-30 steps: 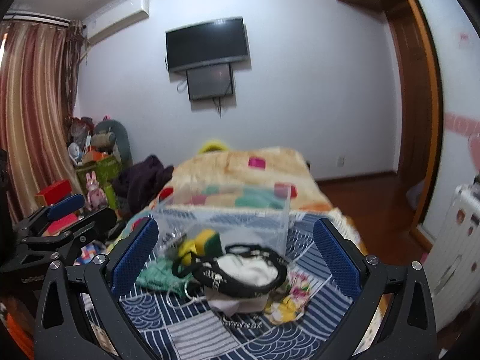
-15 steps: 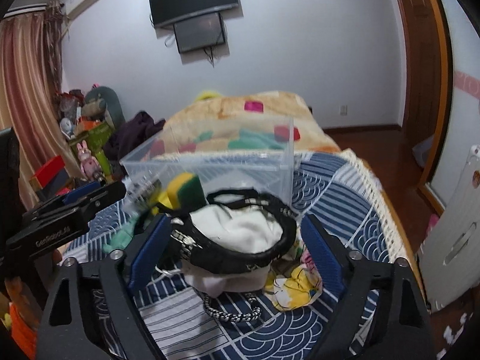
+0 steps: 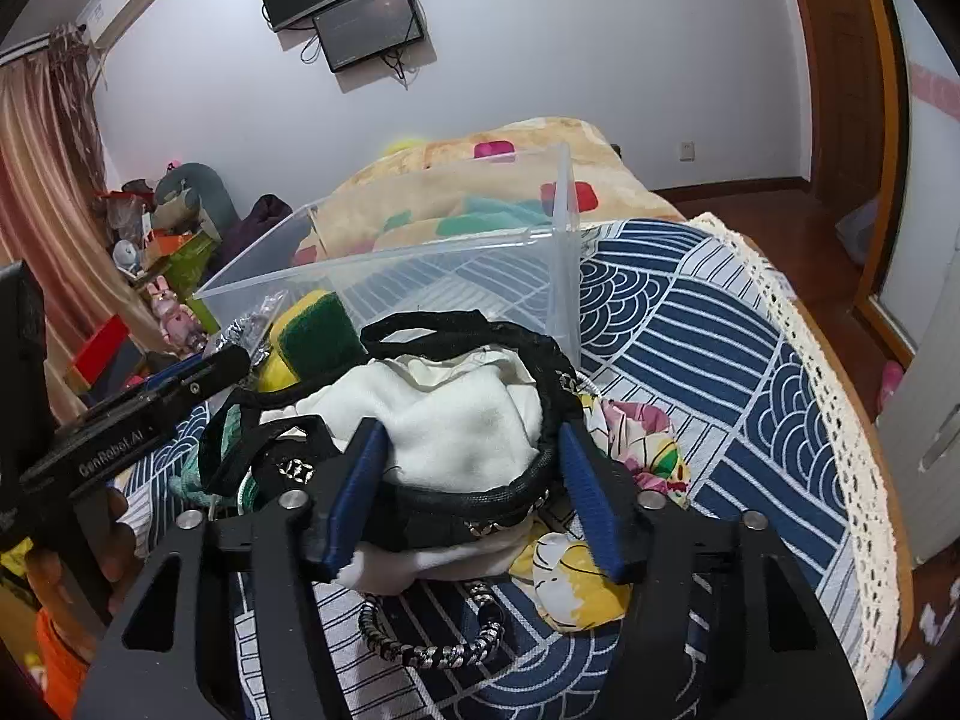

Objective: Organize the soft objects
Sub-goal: 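Grasp the black-strapped white bag with the right gripper while the left gripper grasps the silver mesh scrubber, then lower the bag into the clear box with the right gripper while the left gripper drops the scrubber in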

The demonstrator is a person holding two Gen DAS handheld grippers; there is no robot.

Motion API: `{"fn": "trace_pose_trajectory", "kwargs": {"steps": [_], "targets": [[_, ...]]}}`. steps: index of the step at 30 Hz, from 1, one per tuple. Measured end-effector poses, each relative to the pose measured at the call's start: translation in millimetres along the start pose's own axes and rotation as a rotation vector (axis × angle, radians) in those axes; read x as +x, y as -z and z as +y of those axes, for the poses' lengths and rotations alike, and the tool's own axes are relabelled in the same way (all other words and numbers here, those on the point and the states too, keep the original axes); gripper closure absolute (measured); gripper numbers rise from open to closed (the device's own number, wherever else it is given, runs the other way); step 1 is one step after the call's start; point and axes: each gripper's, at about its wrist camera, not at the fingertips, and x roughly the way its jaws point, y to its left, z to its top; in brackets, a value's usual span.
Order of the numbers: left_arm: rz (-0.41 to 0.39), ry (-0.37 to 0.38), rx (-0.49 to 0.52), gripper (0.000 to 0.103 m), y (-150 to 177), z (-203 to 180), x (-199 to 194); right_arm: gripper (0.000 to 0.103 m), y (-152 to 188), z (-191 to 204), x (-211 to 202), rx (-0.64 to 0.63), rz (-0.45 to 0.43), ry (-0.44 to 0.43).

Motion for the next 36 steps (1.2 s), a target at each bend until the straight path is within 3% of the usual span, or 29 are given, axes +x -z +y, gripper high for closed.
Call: {"fn": "trace_pose_trajectory", "kwargs": {"steps": [4,10,15,26,36], "targets": [[-0.019,-0.002,-0.006,0.071,2,2,-3,0.068,1,3,-3,-0.021,-0.006,-0.004],[-0.081,-0.020,0.010,0.076,10,1,-24,0.083,-2,10,-3,-0.036,-0.029,0.007],[-0.108,0.024,-0.004,0.077,5,1,-42,0.086,-5,13,-9,-0.050,-0.057,0.007],[-0.215,0.050,-0.002,0.077,-15,4,-88,0.088,-22,24,-44,-0.104,-0.187,0.013],[-0.231,0.068,0.003,0.077,-53,13,-79,0.088,-60,34,-56,-0.154,-0.290,0.029]]}}
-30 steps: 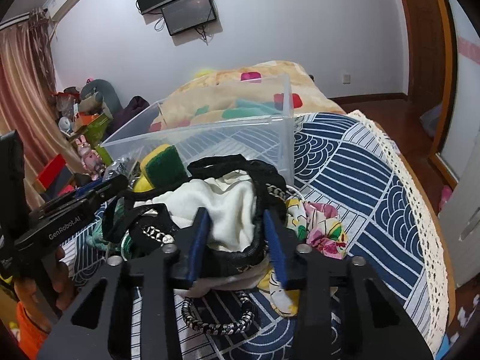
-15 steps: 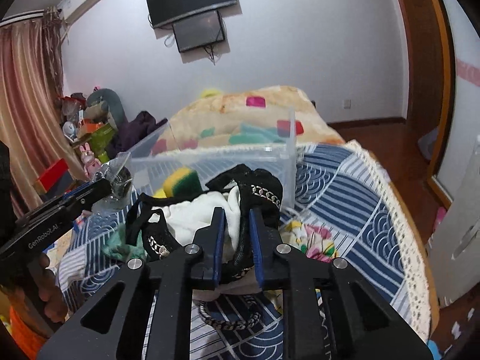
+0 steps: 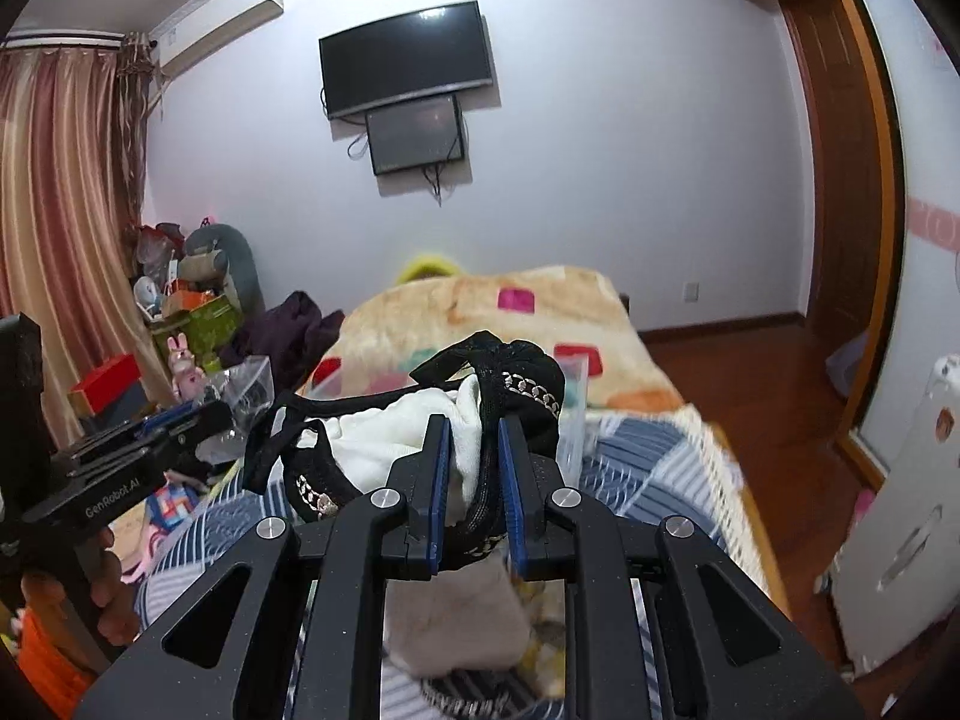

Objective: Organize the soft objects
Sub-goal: 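Lower the bag into the clear box with the right gripper while the left gripper drops the scrubber in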

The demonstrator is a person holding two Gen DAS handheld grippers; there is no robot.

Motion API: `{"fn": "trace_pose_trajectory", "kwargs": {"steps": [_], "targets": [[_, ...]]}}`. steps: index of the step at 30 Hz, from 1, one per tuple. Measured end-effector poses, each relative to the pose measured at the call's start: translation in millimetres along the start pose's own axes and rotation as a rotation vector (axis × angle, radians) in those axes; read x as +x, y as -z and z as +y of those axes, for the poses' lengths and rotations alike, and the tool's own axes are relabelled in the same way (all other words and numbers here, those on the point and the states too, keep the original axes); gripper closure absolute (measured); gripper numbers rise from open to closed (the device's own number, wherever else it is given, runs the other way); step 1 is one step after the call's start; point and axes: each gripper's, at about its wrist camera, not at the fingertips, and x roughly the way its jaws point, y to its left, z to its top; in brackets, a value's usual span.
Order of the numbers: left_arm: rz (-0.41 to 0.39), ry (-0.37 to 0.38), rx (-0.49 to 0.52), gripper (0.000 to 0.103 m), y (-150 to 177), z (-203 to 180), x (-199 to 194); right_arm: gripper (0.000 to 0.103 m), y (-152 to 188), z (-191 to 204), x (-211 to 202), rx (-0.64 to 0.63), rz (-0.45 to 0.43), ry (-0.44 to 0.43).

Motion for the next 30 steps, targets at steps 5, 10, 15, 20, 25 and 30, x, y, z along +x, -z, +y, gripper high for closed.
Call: {"fn": "trace_pose_trajectory", "kwargs": {"steps": [5,10,15,20,25,30], "targets": [[0.031,-0.001,0.003,0.077,-18,8,27,0.088,-17,1,20,-0.015,-0.008,0.020],[0.060,-0.024,0.036,0.077,-27,8,55,0.088,-24,1,49,-0.029,0.027,0.034],[0.139,-0.009,0.060,0.077,-26,4,86,0.088,-19,-1,76,-0.043,0.096,0.046],[0.259,0.001,0.079,0.077,-13,1,122,0.088,-10,-5,98,-0.060,0.184,0.053],[0.322,0.007,0.062,0.077,-1,2,139,0.088,-3,-6,117,-0.087,0.269,0.047],[0.335,-0.006,0.058,0.076,5,0,144,0.088,3,-11,131,-0.090,0.347,0.031]]}}
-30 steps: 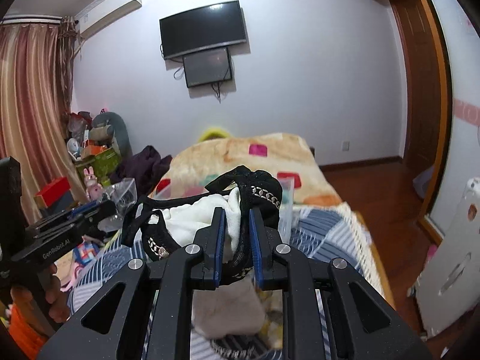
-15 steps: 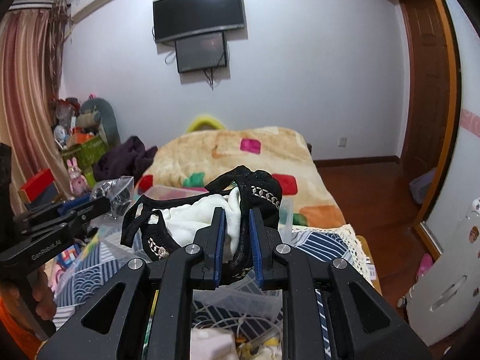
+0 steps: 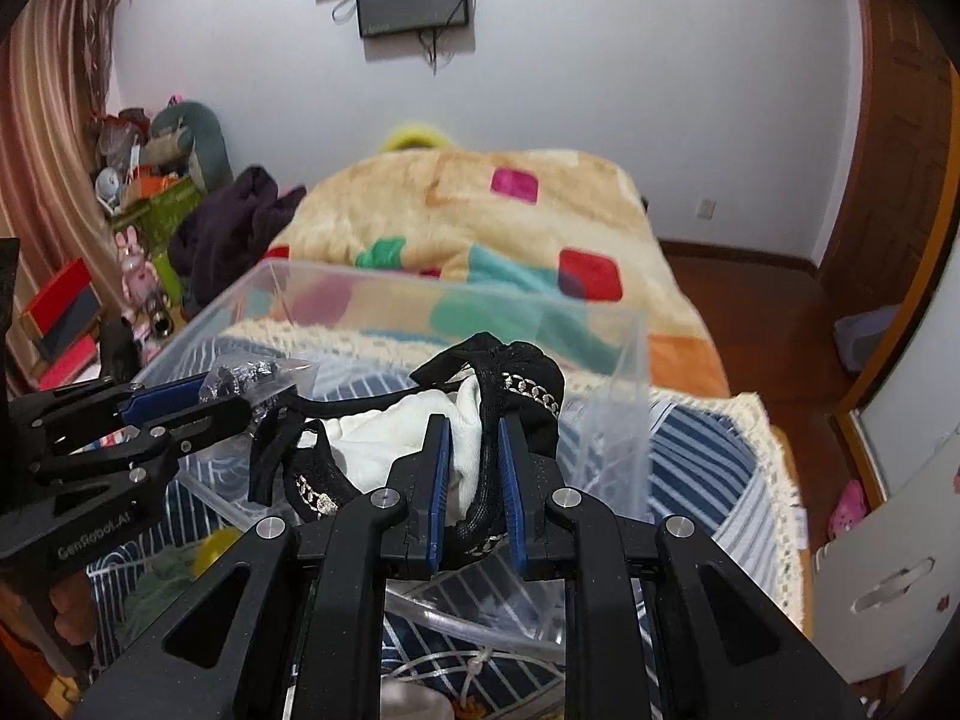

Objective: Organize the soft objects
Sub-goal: 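Lower the bag into the clear box with the right gripper while the left gripper drops the scrubber in, then grasp the white drawstring pouch with the right gripper while the left gripper grasps the green knitted glove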

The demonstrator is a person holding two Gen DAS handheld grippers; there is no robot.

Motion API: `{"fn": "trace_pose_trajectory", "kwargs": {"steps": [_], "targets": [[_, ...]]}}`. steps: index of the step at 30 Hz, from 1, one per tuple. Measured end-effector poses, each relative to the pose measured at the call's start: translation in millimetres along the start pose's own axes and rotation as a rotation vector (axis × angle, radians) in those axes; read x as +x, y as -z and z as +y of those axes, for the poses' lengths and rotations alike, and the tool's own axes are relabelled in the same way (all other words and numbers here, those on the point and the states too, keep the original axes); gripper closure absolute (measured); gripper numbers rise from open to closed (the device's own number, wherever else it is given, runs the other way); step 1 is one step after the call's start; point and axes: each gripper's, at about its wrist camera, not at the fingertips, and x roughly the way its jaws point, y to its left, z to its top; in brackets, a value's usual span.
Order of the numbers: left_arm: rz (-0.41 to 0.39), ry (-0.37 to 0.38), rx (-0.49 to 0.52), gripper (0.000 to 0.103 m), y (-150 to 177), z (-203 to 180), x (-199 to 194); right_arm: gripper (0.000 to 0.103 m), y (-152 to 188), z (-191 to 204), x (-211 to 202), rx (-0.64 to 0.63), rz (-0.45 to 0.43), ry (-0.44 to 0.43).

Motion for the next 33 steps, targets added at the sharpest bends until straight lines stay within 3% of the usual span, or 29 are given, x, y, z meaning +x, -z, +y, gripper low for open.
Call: {"fn": "trace_pose_trajectory", "kwargs": {"steps": [8,14,25,28,33], "targets": [[0.019,-0.007,-0.001,0.074,-4,1,1,0.088,1,0,-8,-0.018,0.015,-0.001],[0.000,0.032,-0.005,0.062,-6,-1,-16,0.085,-2,3,-26,-0.037,-0.022,-0.004],[-0.163,-0.010,0.028,0.038,-5,-8,-85,0.042,-7,15,-70,-0.048,-0.178,0.010],[-0.175,-0.010,0.041,0.032,7,-10,-98,0.031,-5,16,-83,-0.041,-0.219,0.004],[-0.158,-0.007,0.058,0.025,29,-11,-107,0.023,4,19,-96,-0.043,-0.245,-0.009]]}}
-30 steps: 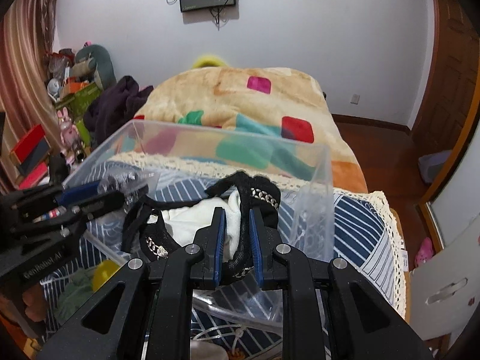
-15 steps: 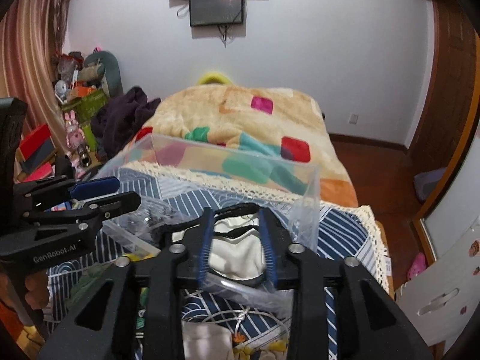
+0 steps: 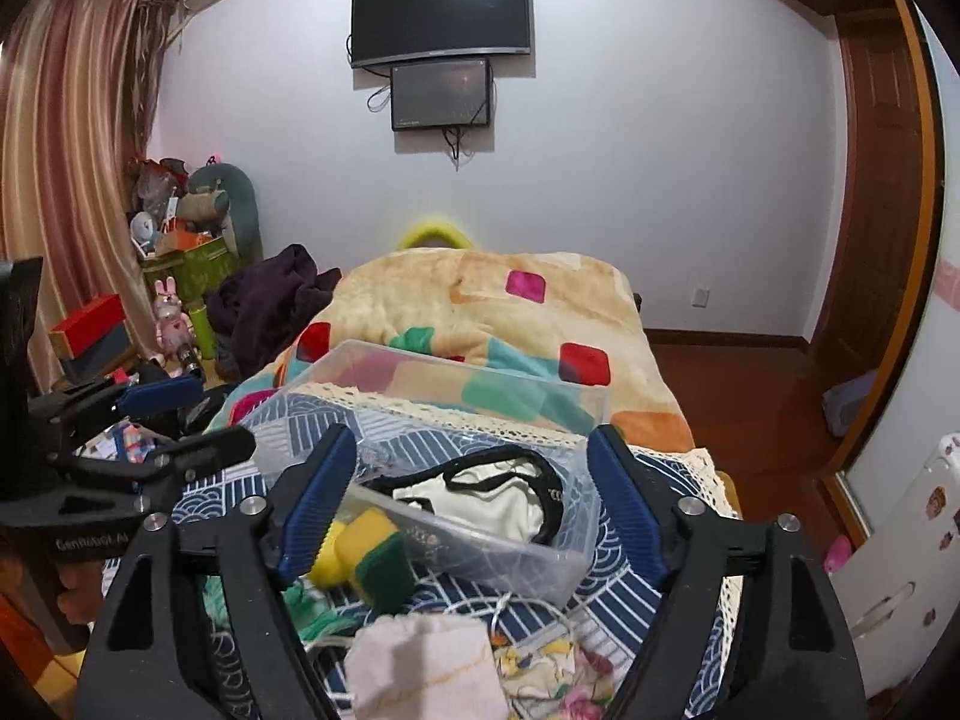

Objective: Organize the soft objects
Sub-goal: 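Grasp the white drawstring pouch with the right gripper while the left gripper grasps the green knitted glove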

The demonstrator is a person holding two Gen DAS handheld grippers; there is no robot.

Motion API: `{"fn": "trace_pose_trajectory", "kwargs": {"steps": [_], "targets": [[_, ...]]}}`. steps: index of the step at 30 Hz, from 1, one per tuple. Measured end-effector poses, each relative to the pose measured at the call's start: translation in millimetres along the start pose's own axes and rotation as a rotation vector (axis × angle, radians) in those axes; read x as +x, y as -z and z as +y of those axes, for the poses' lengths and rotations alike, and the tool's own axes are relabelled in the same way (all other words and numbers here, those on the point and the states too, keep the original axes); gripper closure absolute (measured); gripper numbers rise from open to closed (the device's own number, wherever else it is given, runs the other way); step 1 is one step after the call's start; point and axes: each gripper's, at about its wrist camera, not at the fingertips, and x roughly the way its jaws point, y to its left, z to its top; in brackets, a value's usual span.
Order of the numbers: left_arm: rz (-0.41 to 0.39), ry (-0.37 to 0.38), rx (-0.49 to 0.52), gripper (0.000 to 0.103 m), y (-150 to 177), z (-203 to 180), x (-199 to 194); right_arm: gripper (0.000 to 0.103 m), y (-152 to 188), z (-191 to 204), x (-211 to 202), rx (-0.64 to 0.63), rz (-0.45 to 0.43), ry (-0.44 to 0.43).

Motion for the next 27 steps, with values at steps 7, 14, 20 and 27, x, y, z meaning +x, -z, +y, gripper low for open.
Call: {"fn": "trace_pose_trajectory", "kwargs": {"steps": [7,14,20,27], "targets": [[0.080,0.037,-0.023,0.024,28,0,5,0.021,24,6,-4,-0.006,0.040,-0.011],[0.174,0.036,-0.001,0.024,63,-5,18,0.021,59,10,9,0.016,0.146,-0.038],[0.251,0.062,-0.038,0.025,81,-5,37,0.021,90,10,23,0.030,0.251,-0.066],[0.271,0.092,-0.055,0.047,87,-9,45,0.041,103,3,33,0.062,0.302,-0.086]]}}
